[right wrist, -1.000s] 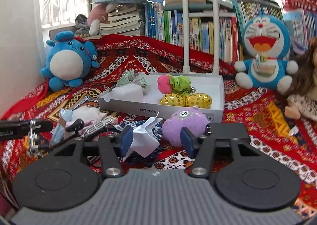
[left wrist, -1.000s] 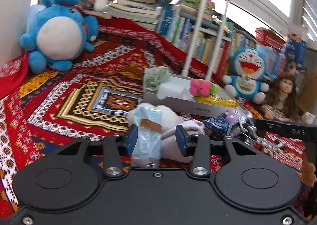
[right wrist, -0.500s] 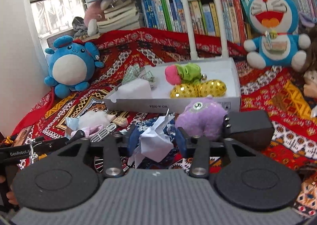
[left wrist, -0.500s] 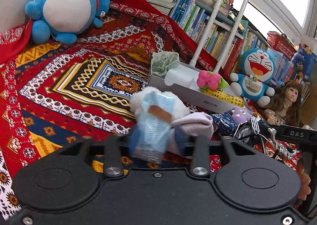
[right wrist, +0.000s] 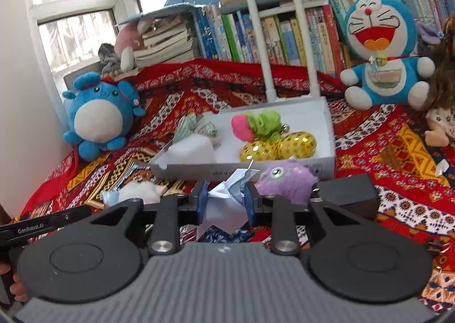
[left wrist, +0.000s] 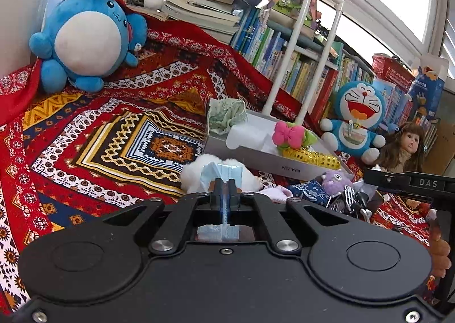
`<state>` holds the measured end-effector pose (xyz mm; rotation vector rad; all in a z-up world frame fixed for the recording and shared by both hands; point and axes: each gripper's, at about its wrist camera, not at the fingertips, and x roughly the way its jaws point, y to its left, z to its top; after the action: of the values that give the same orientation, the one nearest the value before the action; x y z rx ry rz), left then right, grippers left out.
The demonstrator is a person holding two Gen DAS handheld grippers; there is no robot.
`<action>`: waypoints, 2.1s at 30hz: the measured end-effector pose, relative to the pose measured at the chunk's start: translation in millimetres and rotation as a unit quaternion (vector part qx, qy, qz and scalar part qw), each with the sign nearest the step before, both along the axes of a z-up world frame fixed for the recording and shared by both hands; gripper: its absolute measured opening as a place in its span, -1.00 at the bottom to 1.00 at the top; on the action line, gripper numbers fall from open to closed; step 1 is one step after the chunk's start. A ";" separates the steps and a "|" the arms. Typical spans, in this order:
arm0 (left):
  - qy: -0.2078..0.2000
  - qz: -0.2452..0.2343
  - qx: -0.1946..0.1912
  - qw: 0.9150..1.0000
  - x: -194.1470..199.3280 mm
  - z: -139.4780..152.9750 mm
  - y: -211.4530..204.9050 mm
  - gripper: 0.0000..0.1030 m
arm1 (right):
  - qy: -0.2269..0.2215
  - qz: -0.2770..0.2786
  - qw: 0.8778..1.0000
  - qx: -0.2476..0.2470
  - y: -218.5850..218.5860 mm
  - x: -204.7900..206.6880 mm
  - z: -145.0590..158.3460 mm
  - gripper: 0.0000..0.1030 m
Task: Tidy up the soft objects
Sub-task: 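Lift the mask with the left tool while the right tool lifts the paper, then carry the mask and paper into the white box and open both tools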
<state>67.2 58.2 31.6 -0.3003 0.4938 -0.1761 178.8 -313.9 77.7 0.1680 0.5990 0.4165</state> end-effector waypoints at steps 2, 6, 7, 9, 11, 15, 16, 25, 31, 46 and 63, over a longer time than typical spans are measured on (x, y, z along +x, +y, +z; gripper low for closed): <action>0.005 0.003 0.003 1.000 0.3 -2.1 -0.7 -0.80 | -0.003 -0.007 1.000 -0.001 -3.8 0.1 2.0 -0.37; 0.012 0.017 0.016 1.000 2.0 -9.9 -3.4 -0.26 | -0.005 -0.024 1.000 0.001 -13.5 0.9 4.5 -0.37; 0.015 0.018 0.018 1.000 2.9 -11.9 -4.3 -0.22 | -0.005 -0.028 1.000 0.003 -16.3 1.1 5.1 -0.37; 0.027 0.012 0.021 0.999 6.1 -16.0 -6.4 -0.18 | -0.006 -0.035 0.999 0.002 -19.9 0.6 5.6 -0.37; 0.040 0.000 0.012 0.999 9.9 -20.2 -7.9 -0.17 | -0.008 -0.041 0.999 0.001 -23.1 0.2 6.0 -0.37; 0.062 -0.005 -0.011 0.998 15.7 -29.2 -8.5 -0.22 | -0.009 -0.048 0.999 0.001 -27.2 -0.7 6.4 -0.37; 0.066 -0.005 -0.015 0.998 16.6 -30.6 -8.6 -0.26 | -0.010 -0.049 0.999 0.001 -27.6 -0.8 6.6 -0.37; 0.022 -0.013 -0.003 1.000 13.1 1.1 -4.5 -0.44 | -0.029 -0.068 0.997 -0.001 -38.5 4.2 21.6 -0.37; 0.004 -0.034 -0.007 0.999 47.6 36.7 -6.0 -0.44 | -0.032 -0.087 0.996 -0.002 -45.8 26.0 33.3 -0.37; 0.047 -0.086 0.026 0.995 190.8 45.7 -60.7 -0.44 | 0.046 -0.121 0.991 0.013 -41.9 138.9 6.5 -0.37; 0.100 -0.102 0.085 0.986 256.8 19.8 -106.6 -0.43 | 0.099 -0.128 0.987 -0.008 -9.2 201.9 -29.0 -0.36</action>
<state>324.0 -48.4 51.4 -0.0997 0.7350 -0.3032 380.7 -323.1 48.6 0.2689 0.7656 0.1468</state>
